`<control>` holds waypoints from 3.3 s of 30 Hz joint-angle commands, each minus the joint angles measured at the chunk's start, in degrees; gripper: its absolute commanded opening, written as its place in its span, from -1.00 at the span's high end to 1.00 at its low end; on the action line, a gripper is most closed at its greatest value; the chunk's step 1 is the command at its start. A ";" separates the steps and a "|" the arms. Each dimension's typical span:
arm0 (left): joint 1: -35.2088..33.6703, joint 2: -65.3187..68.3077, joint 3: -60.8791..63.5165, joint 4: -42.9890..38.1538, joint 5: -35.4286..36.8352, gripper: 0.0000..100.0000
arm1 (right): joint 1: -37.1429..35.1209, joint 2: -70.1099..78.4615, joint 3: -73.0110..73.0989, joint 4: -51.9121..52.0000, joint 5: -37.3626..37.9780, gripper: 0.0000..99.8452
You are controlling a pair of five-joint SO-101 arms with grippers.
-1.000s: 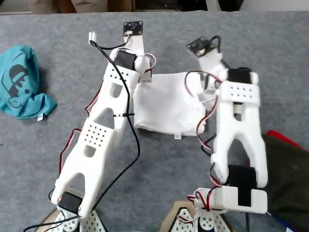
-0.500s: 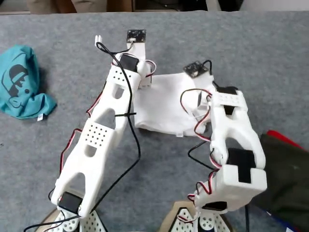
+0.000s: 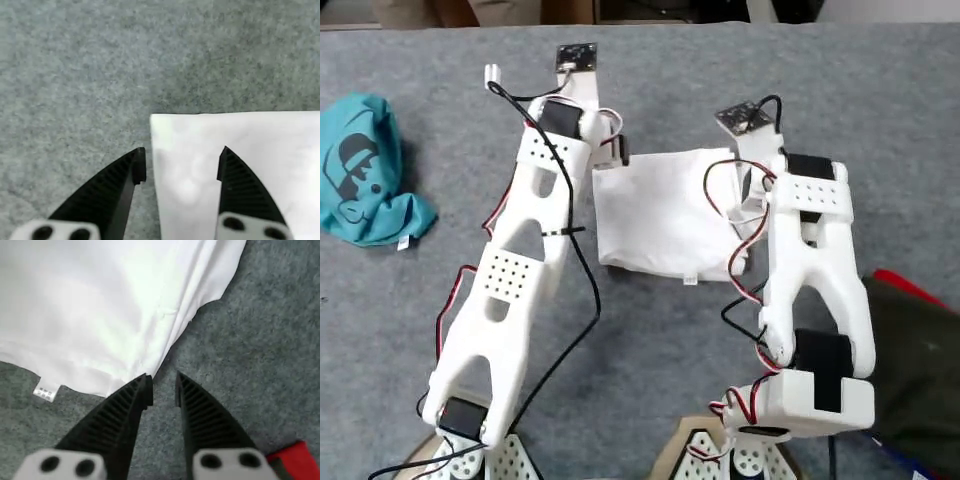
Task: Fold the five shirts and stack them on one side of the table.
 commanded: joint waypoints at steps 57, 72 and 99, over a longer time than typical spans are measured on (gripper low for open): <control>28.48 -16.84 -3.34 -6.86 18.02 0.96 | 30.81 -19.38 -9.63 20.04 -3.96 0.99; 48.00 -19.82 -3.25 -16.44 18.11 0.96 | 71.34 -30.29 -7.60 23.74 17.49 0.99; 48.88 -20.35 13.10 -25.76 22.68 0.64 | 82.77 -24.66 -7.52 11.43 19.87 0.23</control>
